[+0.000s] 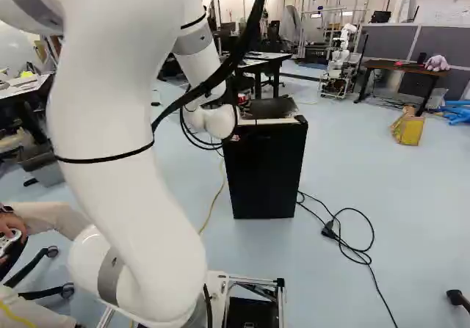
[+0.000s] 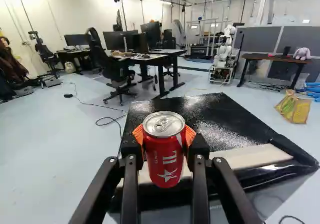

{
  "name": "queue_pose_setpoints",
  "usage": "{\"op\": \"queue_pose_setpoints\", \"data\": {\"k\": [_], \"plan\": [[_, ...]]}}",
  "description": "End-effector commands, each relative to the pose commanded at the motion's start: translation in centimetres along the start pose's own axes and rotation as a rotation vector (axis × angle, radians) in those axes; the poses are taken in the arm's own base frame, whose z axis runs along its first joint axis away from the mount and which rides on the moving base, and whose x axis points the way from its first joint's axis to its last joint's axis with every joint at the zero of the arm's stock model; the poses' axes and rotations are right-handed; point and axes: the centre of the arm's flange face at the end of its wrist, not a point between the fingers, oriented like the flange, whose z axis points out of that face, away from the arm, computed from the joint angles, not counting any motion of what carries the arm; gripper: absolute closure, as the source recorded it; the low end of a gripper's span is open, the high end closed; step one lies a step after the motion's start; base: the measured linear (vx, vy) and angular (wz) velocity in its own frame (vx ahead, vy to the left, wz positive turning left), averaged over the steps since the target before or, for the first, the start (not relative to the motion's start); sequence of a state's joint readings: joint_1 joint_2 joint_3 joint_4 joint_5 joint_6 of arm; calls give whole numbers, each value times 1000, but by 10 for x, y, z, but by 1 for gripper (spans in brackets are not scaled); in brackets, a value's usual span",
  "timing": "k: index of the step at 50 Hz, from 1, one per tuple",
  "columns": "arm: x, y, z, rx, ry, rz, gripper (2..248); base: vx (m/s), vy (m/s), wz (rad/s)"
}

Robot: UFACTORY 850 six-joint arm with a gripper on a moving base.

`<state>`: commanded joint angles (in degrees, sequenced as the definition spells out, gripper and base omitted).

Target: Grab a drink from the fridge

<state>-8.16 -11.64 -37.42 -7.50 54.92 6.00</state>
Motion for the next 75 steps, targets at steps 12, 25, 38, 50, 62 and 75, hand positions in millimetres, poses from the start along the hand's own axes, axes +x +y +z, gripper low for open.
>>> {"op": "queue_pose_setpoints", "data": {"k": [12, 25, 38, 50, 62, 75], "plan": [[-10, -15, -42, 5, -34, -10, 152, 0, 0, 0], [-25, -28, -87, 11, -70, -21, 152, 0, 0, 0], [-41, -37, -124, 16, -100, -31, 152, 0, 0, 0], [-54, -42, -152, 20, -123, -39, 152, 0, 0, 0], [-66, -45, -174, 24, -141, -45, 152, 0, 0, 0], [-76, -47, -191, 27, -155, -51, 152, 0, 0, 0]]}}
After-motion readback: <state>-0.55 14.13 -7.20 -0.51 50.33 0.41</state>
